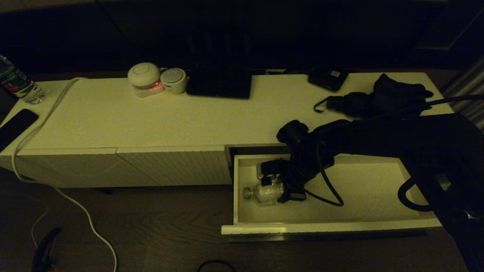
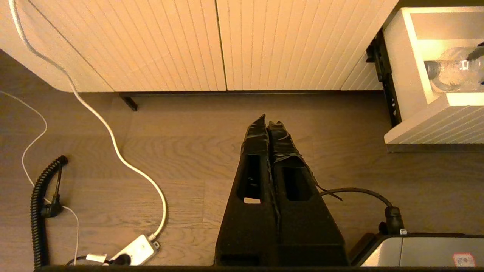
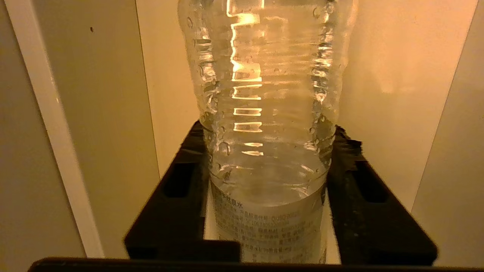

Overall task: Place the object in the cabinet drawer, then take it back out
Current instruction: Take the mineral water out of the drawer and put it on the table

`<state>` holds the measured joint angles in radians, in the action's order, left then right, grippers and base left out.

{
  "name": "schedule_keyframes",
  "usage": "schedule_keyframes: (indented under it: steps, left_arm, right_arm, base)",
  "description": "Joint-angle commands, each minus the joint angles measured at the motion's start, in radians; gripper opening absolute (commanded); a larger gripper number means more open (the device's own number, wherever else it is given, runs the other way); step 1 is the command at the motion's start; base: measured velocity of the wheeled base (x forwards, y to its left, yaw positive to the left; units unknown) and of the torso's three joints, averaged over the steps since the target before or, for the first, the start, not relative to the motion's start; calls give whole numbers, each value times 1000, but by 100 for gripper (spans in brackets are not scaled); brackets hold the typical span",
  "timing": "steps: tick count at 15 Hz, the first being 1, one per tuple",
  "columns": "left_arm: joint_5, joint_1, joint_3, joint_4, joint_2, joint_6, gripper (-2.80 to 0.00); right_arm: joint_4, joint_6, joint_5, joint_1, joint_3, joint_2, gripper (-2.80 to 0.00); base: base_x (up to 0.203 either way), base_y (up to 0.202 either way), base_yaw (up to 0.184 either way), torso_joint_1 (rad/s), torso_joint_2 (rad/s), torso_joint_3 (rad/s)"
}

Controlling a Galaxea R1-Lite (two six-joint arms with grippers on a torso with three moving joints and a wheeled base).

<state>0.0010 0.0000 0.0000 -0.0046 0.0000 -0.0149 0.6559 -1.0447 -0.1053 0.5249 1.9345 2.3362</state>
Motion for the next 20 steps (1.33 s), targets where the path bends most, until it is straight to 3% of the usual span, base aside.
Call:
schedule_keyframes:
  steps: [1, 20]
  left_arm:
    - [1, 0, 1, 0, -2, 0, -280]
    - [1, 0, 1, 0, 0, 0, -280]
  right_arm:
    - [5, -6, -1, 0, -2, -1, -280]
    - [19, -6, -1, -2, -4, -55, -280]
  base:
    - [0, 0, 0, 0, 0, 0]
    - [0, 0, 0, 0, 0, 0]
